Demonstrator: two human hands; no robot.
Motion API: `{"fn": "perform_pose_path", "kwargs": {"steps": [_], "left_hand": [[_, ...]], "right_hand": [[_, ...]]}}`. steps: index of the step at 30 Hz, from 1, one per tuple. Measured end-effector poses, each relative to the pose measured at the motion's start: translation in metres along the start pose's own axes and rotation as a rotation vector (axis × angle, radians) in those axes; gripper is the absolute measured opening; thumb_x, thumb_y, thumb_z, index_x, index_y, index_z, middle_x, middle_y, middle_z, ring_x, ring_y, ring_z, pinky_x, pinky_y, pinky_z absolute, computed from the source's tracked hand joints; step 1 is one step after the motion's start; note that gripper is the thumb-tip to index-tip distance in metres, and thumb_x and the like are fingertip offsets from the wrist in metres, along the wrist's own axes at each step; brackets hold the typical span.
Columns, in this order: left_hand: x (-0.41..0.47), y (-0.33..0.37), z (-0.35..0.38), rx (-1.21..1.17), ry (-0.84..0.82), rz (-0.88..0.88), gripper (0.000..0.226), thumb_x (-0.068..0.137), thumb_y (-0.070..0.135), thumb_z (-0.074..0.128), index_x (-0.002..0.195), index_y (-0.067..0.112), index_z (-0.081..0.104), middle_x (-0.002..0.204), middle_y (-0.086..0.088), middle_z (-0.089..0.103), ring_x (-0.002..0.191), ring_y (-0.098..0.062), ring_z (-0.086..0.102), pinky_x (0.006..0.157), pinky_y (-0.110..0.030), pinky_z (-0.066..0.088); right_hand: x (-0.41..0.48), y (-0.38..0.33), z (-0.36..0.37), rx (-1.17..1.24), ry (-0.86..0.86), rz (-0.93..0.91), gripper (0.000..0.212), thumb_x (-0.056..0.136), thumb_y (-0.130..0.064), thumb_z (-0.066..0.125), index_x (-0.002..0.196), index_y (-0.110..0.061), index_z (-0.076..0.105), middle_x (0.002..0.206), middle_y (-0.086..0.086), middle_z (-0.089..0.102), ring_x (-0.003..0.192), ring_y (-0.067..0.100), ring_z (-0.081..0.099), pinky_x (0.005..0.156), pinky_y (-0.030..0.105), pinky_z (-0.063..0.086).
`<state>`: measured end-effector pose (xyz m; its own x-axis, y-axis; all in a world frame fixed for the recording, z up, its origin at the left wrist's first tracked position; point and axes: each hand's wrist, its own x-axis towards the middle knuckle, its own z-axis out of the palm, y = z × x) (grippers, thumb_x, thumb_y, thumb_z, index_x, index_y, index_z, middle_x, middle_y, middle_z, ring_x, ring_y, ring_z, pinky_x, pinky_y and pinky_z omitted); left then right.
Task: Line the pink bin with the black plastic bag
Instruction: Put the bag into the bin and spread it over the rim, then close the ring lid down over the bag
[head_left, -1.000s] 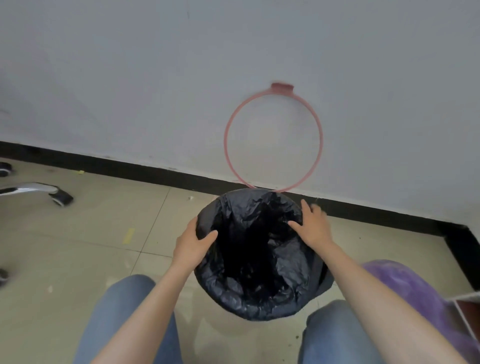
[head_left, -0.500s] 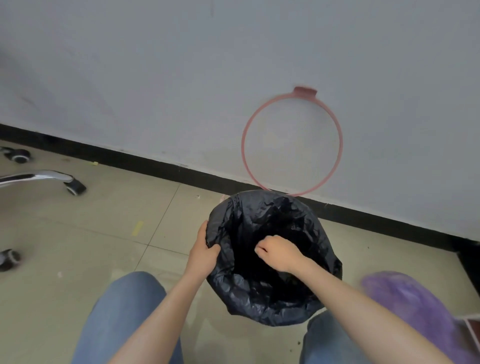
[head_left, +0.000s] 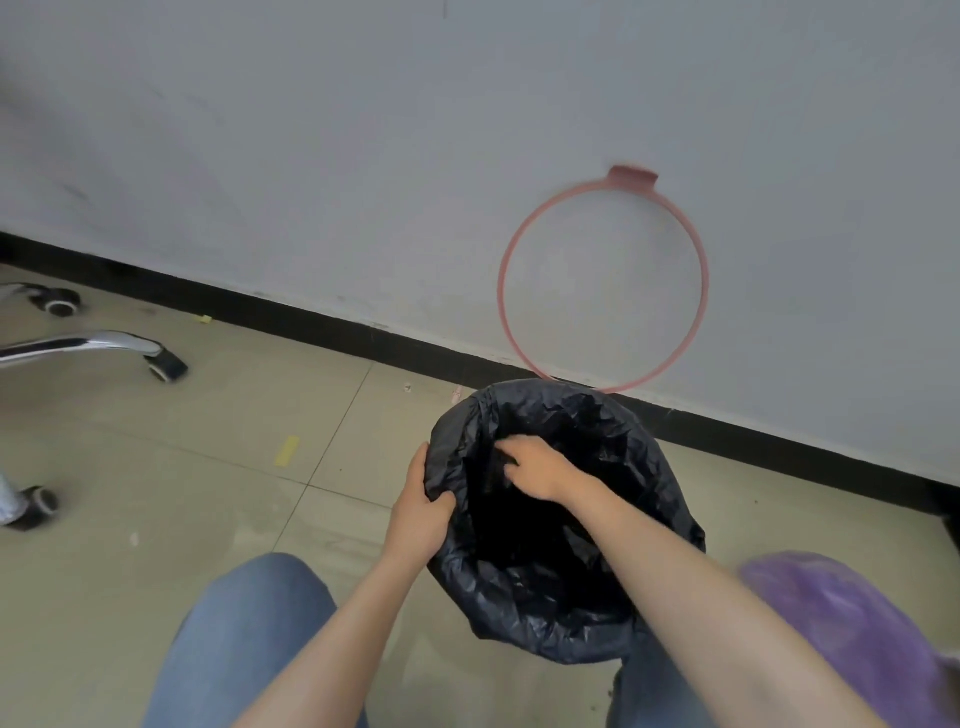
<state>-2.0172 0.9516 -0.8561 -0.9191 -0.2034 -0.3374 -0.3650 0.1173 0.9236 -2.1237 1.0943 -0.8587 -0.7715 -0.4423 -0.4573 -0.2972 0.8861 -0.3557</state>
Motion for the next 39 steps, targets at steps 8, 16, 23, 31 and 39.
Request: {"fn": "perform_pose_path", "kwargs": {"steps": [8, 16, 23, 31, 39], "left_hand": [[0.001, -0.002, 0.0, 0.037, 0.023, -0.037, 0.063, 0.086, 0.002, 0.044, 0.14, 0.027, 0.025, 0.126, 0.0, 0.054, 0.116, -0.023, 0.052, 0.103, -0.036, 0.041], [-0.008, 0.004, 0.004, 0.074, 0.076, -0.071, 0.063, 0.087, 0.005, 0.044, 0.143, 0.027, 0.023, 0.123, 0.002, 0.054, 0.11, -0.021, 0.053, 0.09, -0.025, 0.038], [-0.009, 0.001, 0.006, 0.234, 0.176, -0.043, 0.059, 0.08, 0.013, 0.046, 0.134, 0.03, 0.033, 0.127, -0.006, 0.054, 0.113, -0.029, 0.052, 0.095, -0.049, 0.048], [-0.007, -0.001, 0.01, 0.297, 0.216, -0.083, 0.05, 0.084, 0.016, 0.047, 0.132, 0.024, 0.038, 0.125, -0.01, 0.056, 0.112, -0.032, 0.051, 0.095, -0.05, 0.046], [0.002, -0.006, 0.01, 0.388, 0.266, -0.097, 0.047, 0.085, 0.02, 0.046, 0.131, 0.026, 0.038, 0.124, -0.007, 0.058, 0.112, -0.032, 0.051, 0.096, -0.049, 0.043]], "right_hand": [[-0.039, 0.005, -0.004, -0.015, -0.152, 0.015, 0.046, 0.098, -0.026, 0.036, 0.141, -0.011, 0.033, 0.151, 0.009, 0.031, 0.138, 0.025, 0.03, 0.115, 0.034, 0.025], [-0.105, -0.033, 0.015, 0.296, -0.631, 0.11, 0.059, 0.097, -0.049, 0.018, 0.145, -0.017, 0.017, 0.157, -0.001, 0.016, 0.144, 0.016, 0.016, 0.117, 0.029, 0.011], [-0.114, -0.013, -0.002, 0.086, -0.557, 0.049, 0.06, 0.094, -0.053, 0.027, 0.135, -0.011, 0.043, 0.145, 0.008, 0.042, 0.133, 0.024, 0.038, 0.111, 0.034, 0.027], [-0.058, 0.054, -0.114, 0.742, 0.78, 0.373, 0.043, 0.091, -0.011, 0.045, 0.133, -0.001, 0.039, 0.141, 0.019, 0.041, 0.128, 0.031, 0.042, 0.106, 0.036, 0.034], [-0.033, 0.089, -0.137, 1.326, 0.656, 0.397, 0.053, 0.09, -0.012, 0.051, 0.139, -0.012, 0.031, 0.127, 0.006, 0.045, 0.116, 0.024, 0.044, 0.11, 0.046, 0.027]]}}
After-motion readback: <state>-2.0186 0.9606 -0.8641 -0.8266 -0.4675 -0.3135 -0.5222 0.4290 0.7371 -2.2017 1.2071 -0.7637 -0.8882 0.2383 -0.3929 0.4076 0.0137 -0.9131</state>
